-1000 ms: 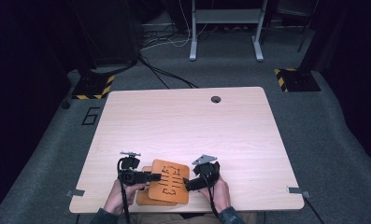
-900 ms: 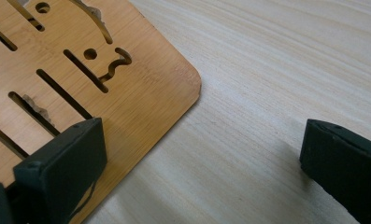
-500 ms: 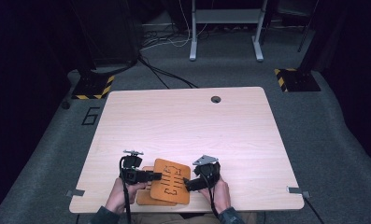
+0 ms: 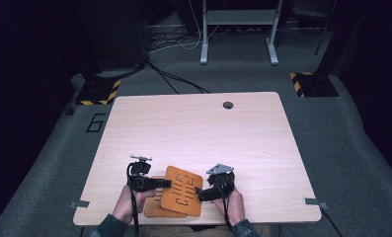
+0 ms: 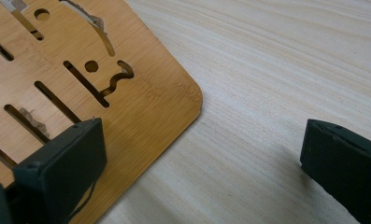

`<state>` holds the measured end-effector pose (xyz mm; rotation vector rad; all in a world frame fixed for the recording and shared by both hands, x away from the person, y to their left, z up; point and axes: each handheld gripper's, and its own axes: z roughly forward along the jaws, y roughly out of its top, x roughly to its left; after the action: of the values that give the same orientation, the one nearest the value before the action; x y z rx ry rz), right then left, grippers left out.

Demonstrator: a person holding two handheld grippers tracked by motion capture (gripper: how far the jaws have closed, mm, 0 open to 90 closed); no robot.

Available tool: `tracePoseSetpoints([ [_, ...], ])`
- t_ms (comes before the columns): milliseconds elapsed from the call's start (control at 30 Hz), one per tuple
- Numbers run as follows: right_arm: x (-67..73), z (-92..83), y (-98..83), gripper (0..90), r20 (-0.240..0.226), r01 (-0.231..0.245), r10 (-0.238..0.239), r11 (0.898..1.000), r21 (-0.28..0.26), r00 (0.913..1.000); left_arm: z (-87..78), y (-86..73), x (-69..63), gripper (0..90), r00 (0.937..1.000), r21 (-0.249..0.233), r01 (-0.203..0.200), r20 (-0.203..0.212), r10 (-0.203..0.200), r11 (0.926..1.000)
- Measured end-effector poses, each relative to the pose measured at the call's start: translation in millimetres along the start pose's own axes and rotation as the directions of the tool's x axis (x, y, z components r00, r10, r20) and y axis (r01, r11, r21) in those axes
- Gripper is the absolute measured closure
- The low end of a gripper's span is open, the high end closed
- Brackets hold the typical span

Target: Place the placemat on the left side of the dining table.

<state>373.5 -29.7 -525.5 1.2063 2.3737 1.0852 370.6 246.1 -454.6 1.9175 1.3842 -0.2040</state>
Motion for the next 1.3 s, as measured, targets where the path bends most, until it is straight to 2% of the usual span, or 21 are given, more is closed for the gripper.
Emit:
tracePoseSetpoints([
  [100, 0.8, 0.4, -0.1, 0.0, 0.010, 0.001, -0.001, 1.000, 0.006, 1.0000, -2.8, 4.1, 0.7, 75.5, 0.9997, -0.013, 0.006, 0.024, -0.005, 0.9999],
  [133, 2.0, 0.3, 0.1, 0.0, 0.012, -0.007, 0.007, 1.000, 0.010, 0.9999, -3.6, 5.2, -0.8, 76.4, 0.9995, -0.019, 0.018, 0.027, -0.018, 0.9997],
  [267, 2.0, 0.3, -0.1, 0.0, 0.018, -0.001, 0.000, 1.000, 0.013, 0.9998, -4.5, 8.2, -4.6, 78.8, 0.9995, -0.020, 0.007, 0.030, -0.007, 0.9998],
  [367, 0.6, 0.2, -0.6, 0.0, 0.015, 0.004, -0.004, 1.000, 0.006, 0.9999, -3.9, 8.8, -4.8, 79.9, 0.9991, -0.027, 0.017, 0.039, -0.016, 0.9995],
  [433, 0.9, -1.0, -1.2, 0.0, 0.015, -0.011, 0.011, 1.000, 0.010, 0.9998, -3.1, 9.0, -4.4, 82.1, 0.9985, -0.036, 0.027, 0.048, -0.025, 0.9990],
  [500, -1.1, -3.3, -2.3, 0.0, 0.008, -0.020, 0.020, 1.000, 0.006, 0.9998, -2.6, 10.0, -4.8, 83.2, 0.9965, -0.043, 0.042, 0.074, -0.039, 0.9982],
  [767, -8.7, -13.5, -3.4, 0.0, 0.003, -0.039, 0.039, 0.999, -0.022, 0.9992, -4.7, 12.1, -11.6, 86.4, 0.9933, -0.060, 0.051, 0.107, -0.044, 0.9969],
  [833, -10.2, -15.2, -3.8, 0.0, 0.005, -0.043, 0.043, 0.999, -0.021, 0.9991, -4.8, 12.3, -12.2, 86.7, 0.9937, -0.060, 0.047, 0.104, -0.041, 0.9971],
  [1000, -19.7, -22.7, -7.6, 0.0, 0.021, -0.076, 0.077, 0.996, -0.037, 0.9968, -5.5, 12.6, -15.2, 86.8, 0.9933, -0.060, 0.043, 0.110, -0.036, 0.9972],
  [1067, -28.3, -26.3, -11.2, 0.0, 0.028, -0.093, 0.094, 0.995, -0.044, 0.9952, -6.7, 13.3, -15.8, 86.9, 0.9937, -0.065, 0.029, 0.110, -0.021, 0.9975],
  [1300, -47.5, -33.6, -20.0, 0.0, 0.066, -0.131, 0.134, 0.990, -0.049, 0.9888, -13.4, 17.6, -15.2, 86.9, 0.9918, -0.091, 0.026, 0.127, -0.014, 0.9955],
])
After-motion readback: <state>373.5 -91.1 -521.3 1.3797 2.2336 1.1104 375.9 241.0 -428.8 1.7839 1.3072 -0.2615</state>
